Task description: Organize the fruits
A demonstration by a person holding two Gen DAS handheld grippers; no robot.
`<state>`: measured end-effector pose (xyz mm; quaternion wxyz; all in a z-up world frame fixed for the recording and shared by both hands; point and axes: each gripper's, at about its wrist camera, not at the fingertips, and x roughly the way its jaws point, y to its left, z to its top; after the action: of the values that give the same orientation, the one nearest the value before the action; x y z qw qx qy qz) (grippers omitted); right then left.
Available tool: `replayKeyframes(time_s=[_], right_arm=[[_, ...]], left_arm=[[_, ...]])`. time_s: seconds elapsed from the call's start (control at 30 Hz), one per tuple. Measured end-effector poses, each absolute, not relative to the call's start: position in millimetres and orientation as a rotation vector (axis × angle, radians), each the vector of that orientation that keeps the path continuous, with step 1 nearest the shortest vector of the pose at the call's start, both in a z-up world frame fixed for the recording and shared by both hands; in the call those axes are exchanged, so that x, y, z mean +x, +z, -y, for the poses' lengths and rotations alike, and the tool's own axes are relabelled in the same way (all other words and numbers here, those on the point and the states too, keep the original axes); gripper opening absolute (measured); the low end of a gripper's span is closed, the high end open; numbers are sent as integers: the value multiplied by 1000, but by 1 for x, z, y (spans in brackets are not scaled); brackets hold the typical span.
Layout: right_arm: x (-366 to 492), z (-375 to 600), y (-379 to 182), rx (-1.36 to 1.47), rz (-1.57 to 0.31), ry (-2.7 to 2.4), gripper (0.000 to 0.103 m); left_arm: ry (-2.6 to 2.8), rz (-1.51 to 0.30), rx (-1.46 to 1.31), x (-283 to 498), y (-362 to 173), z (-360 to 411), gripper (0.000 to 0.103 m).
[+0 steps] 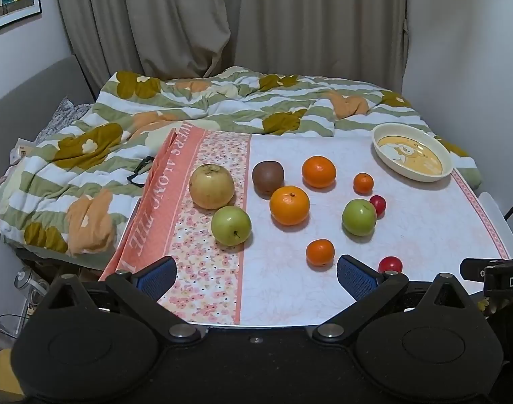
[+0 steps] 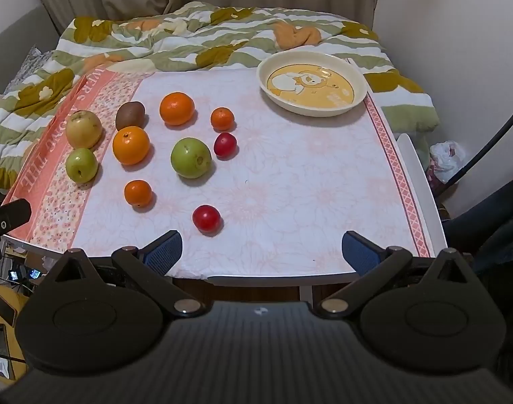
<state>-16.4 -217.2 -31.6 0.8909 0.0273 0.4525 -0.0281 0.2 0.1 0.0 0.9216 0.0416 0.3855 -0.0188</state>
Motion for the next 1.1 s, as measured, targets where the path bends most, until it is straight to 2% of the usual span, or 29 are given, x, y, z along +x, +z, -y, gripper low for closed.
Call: replayKeyframes(time_s=[1.1], right_arm=[[-17, 216, -26, 62, -934, -58, 103]], left_arm=[[-46, -789, 71, 3, 6, -4, 103]])
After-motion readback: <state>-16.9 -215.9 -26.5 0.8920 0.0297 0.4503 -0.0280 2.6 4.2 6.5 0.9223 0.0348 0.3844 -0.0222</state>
